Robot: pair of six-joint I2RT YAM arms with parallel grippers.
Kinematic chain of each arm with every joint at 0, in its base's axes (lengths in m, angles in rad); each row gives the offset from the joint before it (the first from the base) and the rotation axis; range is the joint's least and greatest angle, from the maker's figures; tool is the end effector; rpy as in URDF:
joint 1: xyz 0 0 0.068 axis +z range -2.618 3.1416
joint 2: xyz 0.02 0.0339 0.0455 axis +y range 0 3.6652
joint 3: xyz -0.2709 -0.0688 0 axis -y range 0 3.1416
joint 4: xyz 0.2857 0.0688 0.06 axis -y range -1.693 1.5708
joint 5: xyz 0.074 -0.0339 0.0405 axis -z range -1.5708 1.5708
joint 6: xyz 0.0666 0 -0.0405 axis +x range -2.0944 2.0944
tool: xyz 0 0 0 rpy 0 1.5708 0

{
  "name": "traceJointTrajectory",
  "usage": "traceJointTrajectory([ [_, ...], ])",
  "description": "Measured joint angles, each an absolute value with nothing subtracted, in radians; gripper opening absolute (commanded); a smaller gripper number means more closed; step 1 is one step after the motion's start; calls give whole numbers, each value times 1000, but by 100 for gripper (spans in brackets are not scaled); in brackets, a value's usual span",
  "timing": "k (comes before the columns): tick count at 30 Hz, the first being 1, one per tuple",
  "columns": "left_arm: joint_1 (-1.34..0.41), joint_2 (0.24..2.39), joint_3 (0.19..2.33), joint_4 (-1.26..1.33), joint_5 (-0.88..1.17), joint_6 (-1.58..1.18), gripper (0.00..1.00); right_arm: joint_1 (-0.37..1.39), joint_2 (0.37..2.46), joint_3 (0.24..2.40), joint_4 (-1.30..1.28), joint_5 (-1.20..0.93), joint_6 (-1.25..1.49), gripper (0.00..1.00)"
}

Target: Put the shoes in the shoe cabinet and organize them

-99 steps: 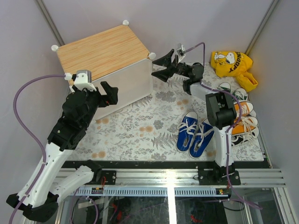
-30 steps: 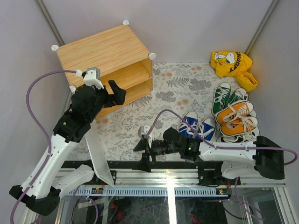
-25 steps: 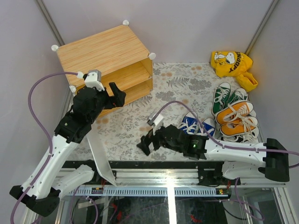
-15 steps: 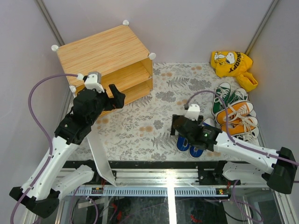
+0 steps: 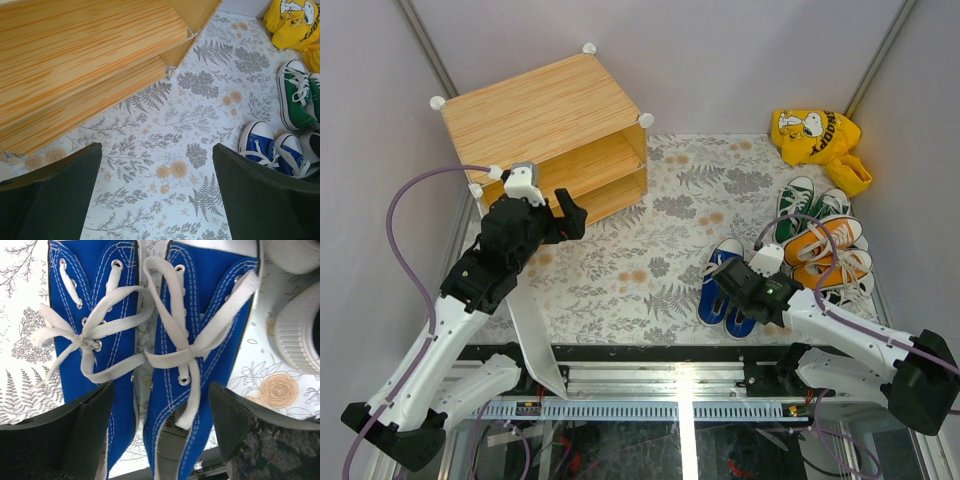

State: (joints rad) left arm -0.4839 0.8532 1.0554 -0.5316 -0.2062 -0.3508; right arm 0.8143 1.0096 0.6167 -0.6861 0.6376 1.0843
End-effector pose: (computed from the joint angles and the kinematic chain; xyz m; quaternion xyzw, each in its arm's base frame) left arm 0.2200 -0.1002 0.3887 -0.0059 0.8113 -0.1580 0.5628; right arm 0.1819 0.1349 0.1765 0.1996 0.9024 0.0109 0.3817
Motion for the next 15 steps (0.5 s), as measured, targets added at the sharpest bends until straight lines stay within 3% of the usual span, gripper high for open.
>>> traceJointTrajectory([
  [5, -484, 853, 1047, -530, -208, -341, 91, 811, 1057, 622, -654, 607, 1087, 74],
  [15, -484, 854, 1040, -525, -210, -338, 91, 810, 1045, 640, -630, 534, 1063, 72],
])
